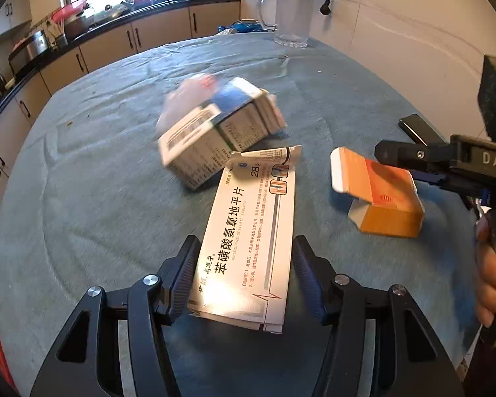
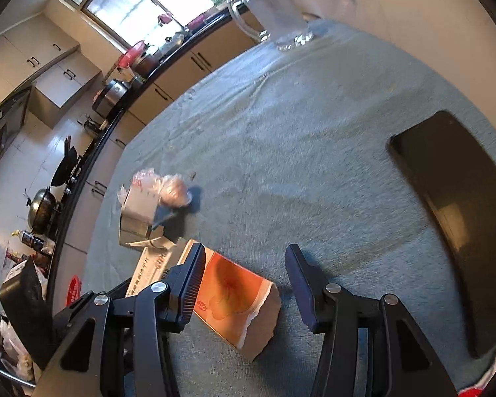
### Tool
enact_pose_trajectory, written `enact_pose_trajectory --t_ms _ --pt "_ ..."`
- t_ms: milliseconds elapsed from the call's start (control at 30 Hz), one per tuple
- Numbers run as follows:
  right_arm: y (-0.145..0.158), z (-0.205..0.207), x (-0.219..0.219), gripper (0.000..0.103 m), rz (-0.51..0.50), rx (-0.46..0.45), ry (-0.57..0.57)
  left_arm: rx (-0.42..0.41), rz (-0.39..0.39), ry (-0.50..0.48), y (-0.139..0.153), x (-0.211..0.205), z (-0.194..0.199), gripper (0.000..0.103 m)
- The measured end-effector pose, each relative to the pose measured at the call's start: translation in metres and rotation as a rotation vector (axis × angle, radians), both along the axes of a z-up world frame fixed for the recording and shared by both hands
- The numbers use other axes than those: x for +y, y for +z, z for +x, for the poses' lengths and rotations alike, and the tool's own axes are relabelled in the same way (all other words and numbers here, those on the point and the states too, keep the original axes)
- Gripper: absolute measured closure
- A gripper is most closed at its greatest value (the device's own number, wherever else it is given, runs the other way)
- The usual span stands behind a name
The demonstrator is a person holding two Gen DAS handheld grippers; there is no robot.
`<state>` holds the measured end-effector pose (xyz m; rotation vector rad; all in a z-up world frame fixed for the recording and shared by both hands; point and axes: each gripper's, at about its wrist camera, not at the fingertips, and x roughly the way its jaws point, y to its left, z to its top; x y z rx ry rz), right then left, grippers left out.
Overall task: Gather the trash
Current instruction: 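Grasp the long white medicine box with the left tool, then carry the white medicine box and tissue box with both tools over the basket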
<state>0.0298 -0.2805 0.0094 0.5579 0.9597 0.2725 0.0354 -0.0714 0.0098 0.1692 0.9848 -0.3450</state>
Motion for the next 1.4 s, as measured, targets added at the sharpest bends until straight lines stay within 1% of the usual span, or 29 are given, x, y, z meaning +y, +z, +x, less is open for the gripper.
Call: enact_pose_trajectory --t_ms 33,167,200,300,367,433,633,667,800,1033,1167,1400 --pt "0.000 -0.002 0.002 0.049 -0.006 -0.004 0.013 -0.004 0.004 0.000 0.000 0.005 -0.003 0.046" --pt "0.004 -0.014 0.020 0.046 -0.030 -0.015 0.134 -0.016 0.012 0.020 0.000 0.027 -0.017 0.046" --pt "0.006 -0.020 0.029 0.046 -0.075 -0.028 0.176 -0.016 0.010 0.025 0.001 0.032 -0.021 0.046" --pt "0.010 -0.030 0.045 0.044 -0.183 -0.066 0.246 -0.014 0.003 0.039 0.001 0.045 -0.028 0.046" --pt "0.011 -0.034 0.054 0.041 -0.249 -0.091 0.264 -0.014 0.003 0.038 0.001 0.049 -0.029 0.046" --pt "0.012 -0.032 0.061 0.040 -0.321 -0.110 0.256 -0.017 0.006 0.041 0.001 0.050 -0.027 0.046" --pt "0.006 -0.034 0.074 0.040 -0.405 -0.124 0.286 -0.046 0.013 0.037 -0.002 0.046 -0.026 0.046" --pt "0.005 -0.036 0.074 0.043 -0.413 -0.126 0.285 -0.052 0.006 0.038 -0.002 0.047 -0.027 0.046" --pt "0.009 -0.045 0.079 0.049 -0.422 -0.153 0.283 -0.060 -0.026 0.040 -0.001 0.049 -0.029 0.048" --pt "0.022 -0.060 0.086 0.050 -0.361 -0.196 0.263 -0.101 -0.048 0.048 0.013 0.058 -0.043 0.048" --pt "0.025 -0.063 0.093 0.049 -0.327 -0.203 0.267 -0.124 -0.065 0.061 0.023 0.067 -0.051 0.048" --pt "0.029 -0.064 0.112 0.049 -0.300 -0.208 0.285 -0.156 -0.078 0.088 0.034 0.084 -0.063 0.048"
